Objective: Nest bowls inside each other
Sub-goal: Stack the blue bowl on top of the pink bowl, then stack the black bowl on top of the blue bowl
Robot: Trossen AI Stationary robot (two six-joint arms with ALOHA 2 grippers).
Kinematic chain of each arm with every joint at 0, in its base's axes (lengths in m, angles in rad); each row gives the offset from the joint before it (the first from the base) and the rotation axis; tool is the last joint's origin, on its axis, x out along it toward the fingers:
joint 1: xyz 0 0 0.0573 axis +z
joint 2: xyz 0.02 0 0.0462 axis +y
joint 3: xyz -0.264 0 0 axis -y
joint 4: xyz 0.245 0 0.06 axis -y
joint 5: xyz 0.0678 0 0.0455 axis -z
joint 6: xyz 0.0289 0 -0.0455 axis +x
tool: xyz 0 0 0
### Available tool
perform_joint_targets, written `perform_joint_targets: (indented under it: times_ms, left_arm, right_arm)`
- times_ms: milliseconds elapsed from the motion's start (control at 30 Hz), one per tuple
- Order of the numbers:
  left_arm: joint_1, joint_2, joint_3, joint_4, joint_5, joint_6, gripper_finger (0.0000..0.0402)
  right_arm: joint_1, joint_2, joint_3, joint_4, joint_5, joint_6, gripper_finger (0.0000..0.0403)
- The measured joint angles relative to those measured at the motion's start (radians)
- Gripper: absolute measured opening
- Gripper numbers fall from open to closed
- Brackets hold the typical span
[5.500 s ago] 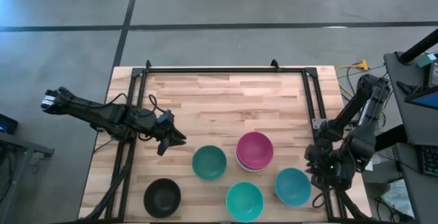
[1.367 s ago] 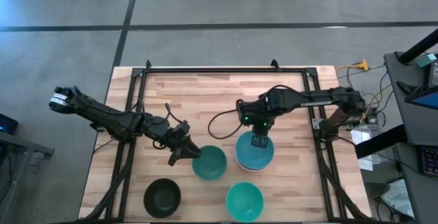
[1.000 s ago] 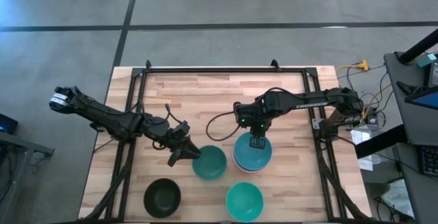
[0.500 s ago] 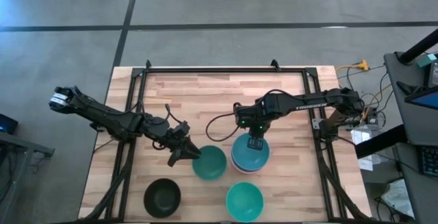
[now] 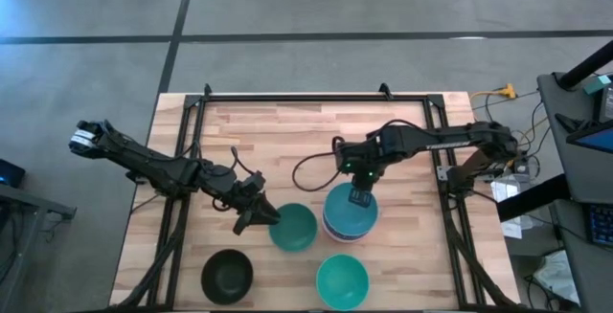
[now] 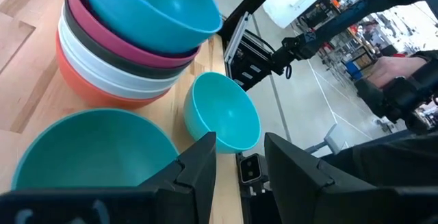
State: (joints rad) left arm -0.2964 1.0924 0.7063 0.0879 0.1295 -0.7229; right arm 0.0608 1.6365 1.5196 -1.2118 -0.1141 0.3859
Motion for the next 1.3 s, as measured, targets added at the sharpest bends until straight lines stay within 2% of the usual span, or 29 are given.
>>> perform_joint_targets:
  times_ms: [67, 400, 833, 933, 1133, 1300]
  left_arm:
    - [0.000, 0.000, 0.000, 0.000, 0.001, 0.000, 0.0109]
    - [-0.002, 0.000, 0.000, 0.001, 0.040, -0.004, 0.0109]
    - [-0.020, 0.000, 0.000, 0.001, 0.042, -0.004, 0.0109]
    - [-0.028, 0.000, 0.000, 0.001, 0.043, -0.004, 0.0109]
    - [-0.040, 0.000, 0.000, 0.001, 0.043, -0.004, 0.0109]
    - [-0.041, 0.000, 0.000, 0.001, 0.043, -0.003, 0.0109]
  right_arm:
    - [0.001, -0.001, 0.000, 0.003, -0.025, 0.008, 0.0013]
    - [0.031, 0.002, -0.005, 0.051, 0.021, 0.060, 0.0013]
    - [0.048, 0.003, -0.069, 0.051, 0.003, 0.093, 0.0015]
    - [0.052, 0.003, -0.074, 0.052, 0.005, 0.112, 0.0031]
    - [0.053, 0.003, -0.074, 0.072, 0.010, 0.128, 0.0090]
    - [0.053, 0.002, -0.061, 0.068, 0.023, 0.130, 0.0119]
